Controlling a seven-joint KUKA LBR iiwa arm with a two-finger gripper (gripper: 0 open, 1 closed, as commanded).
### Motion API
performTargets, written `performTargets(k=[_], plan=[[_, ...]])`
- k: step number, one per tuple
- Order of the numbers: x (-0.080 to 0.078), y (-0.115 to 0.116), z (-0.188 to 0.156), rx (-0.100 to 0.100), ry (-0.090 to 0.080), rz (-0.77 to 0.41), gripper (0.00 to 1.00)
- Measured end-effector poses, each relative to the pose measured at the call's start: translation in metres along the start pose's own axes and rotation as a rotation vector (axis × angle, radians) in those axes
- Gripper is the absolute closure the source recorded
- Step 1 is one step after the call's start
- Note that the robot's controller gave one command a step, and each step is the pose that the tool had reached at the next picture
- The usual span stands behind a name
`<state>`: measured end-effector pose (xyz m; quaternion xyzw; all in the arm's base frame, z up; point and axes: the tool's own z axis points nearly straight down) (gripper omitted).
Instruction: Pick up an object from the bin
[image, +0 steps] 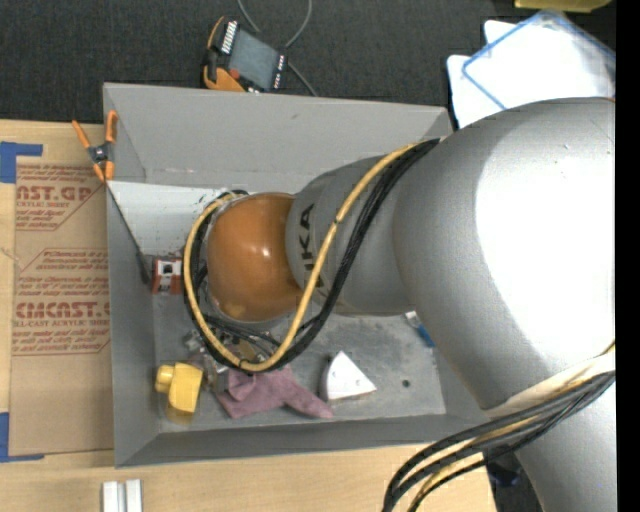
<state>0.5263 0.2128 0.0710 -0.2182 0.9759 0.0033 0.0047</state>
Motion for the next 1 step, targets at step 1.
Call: performTargets(k=[1], plan=[[0.0095,0.0018,-0.0081,-0.002,-0.002,0.008,1.0]])
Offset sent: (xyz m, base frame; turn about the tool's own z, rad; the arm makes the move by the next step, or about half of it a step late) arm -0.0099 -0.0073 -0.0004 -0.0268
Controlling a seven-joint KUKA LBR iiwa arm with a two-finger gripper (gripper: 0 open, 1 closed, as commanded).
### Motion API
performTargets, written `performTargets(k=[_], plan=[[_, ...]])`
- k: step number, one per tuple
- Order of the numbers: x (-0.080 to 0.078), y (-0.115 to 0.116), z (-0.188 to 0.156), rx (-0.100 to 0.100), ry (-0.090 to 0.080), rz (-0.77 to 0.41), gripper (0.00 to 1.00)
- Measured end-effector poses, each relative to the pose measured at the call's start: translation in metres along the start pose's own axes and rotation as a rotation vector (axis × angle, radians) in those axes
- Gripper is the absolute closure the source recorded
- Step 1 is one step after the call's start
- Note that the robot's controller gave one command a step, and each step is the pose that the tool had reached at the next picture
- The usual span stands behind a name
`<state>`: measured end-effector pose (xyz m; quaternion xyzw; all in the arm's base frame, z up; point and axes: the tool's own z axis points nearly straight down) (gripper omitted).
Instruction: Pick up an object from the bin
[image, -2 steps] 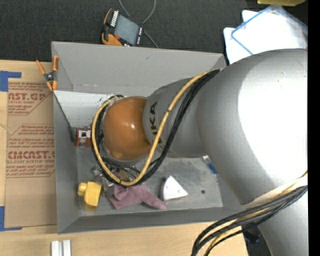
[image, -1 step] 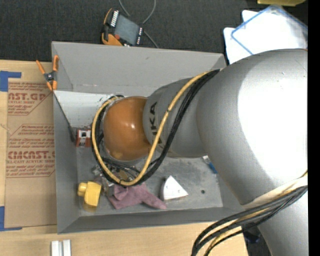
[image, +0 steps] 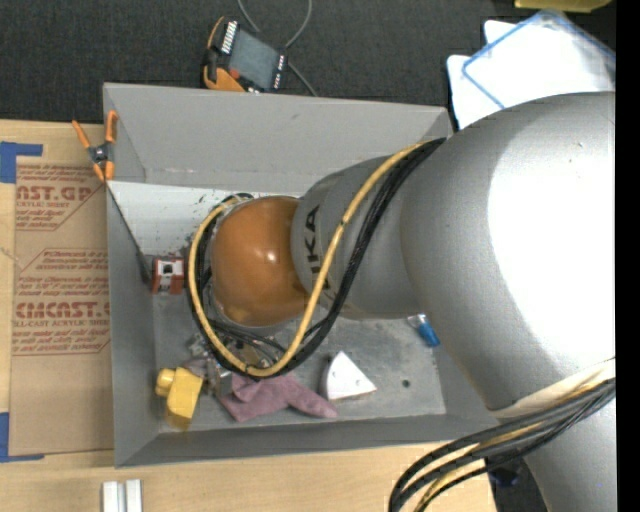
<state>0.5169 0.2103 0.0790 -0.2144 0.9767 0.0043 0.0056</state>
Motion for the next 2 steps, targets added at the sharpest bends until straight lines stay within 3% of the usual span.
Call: performTargets(k=[2], plan=[[0.0038,-0.0064,0.0066,-0.002,-0.005,-0.064,1.0]])
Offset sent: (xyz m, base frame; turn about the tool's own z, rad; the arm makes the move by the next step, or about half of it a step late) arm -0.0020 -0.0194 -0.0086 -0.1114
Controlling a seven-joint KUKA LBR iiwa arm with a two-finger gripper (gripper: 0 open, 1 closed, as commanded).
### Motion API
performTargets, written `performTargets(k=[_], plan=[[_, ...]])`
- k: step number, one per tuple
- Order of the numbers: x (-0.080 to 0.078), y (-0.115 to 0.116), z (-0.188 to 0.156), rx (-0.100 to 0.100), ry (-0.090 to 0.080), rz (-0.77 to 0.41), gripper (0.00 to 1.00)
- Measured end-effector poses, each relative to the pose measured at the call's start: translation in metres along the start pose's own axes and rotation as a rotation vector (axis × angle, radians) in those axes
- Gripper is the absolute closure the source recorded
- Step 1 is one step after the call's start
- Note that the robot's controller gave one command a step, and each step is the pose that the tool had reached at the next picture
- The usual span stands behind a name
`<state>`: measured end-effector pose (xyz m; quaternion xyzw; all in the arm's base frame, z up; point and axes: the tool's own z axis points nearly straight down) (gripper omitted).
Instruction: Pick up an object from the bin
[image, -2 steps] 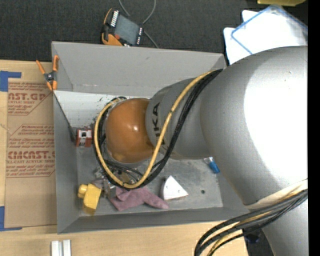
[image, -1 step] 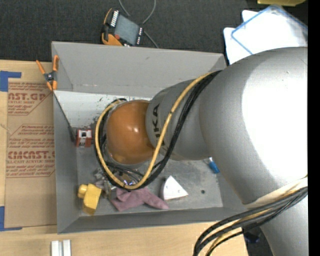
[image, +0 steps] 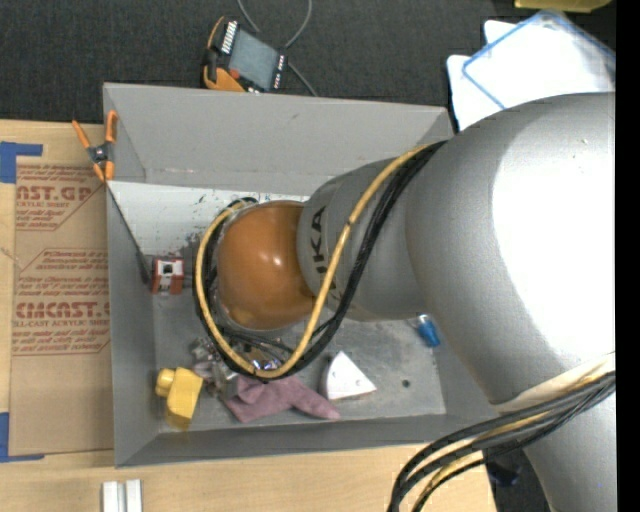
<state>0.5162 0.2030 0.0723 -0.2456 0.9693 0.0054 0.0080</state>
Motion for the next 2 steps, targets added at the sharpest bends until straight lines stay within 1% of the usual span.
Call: performTargets(k=[1,2], plan=[[0.025,0.029,-0.021,0.003,-0.002,-0.297,1.0],[0.019,-0.003,0.003,-0.001,0.0,-0.041,1.0]])
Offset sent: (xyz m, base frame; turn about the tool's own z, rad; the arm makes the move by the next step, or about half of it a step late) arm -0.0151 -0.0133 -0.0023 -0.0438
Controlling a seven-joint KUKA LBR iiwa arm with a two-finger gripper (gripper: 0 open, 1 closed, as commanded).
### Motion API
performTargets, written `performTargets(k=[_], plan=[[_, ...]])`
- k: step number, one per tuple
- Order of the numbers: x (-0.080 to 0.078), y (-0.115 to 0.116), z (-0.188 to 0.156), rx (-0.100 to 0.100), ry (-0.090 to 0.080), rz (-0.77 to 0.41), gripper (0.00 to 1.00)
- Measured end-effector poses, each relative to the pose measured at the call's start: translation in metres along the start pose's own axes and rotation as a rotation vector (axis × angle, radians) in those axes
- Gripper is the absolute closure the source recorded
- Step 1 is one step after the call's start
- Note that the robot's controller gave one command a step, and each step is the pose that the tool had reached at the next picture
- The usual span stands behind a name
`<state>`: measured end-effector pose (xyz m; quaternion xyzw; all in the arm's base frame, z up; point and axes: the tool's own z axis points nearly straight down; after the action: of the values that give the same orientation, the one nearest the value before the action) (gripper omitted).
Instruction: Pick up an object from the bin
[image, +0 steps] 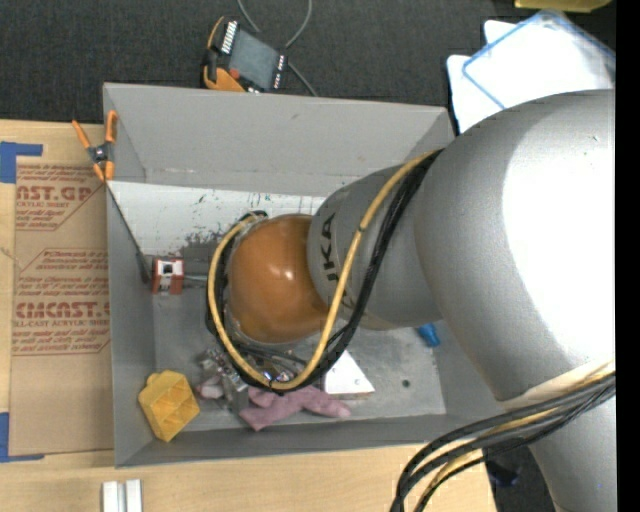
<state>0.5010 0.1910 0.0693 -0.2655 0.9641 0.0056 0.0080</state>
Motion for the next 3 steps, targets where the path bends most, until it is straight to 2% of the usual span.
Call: performTargets(k=[1,2,3], plan=[[-0.001,0.005,-0.017,-0.001,0.011,-0.033,1.0],[-0.005,0.013,-0.039,-0.001,0.001,-0.328,1.0],[-0.021,-0.002,-0.112,-0.002,0.001,-0.122,1.0]])
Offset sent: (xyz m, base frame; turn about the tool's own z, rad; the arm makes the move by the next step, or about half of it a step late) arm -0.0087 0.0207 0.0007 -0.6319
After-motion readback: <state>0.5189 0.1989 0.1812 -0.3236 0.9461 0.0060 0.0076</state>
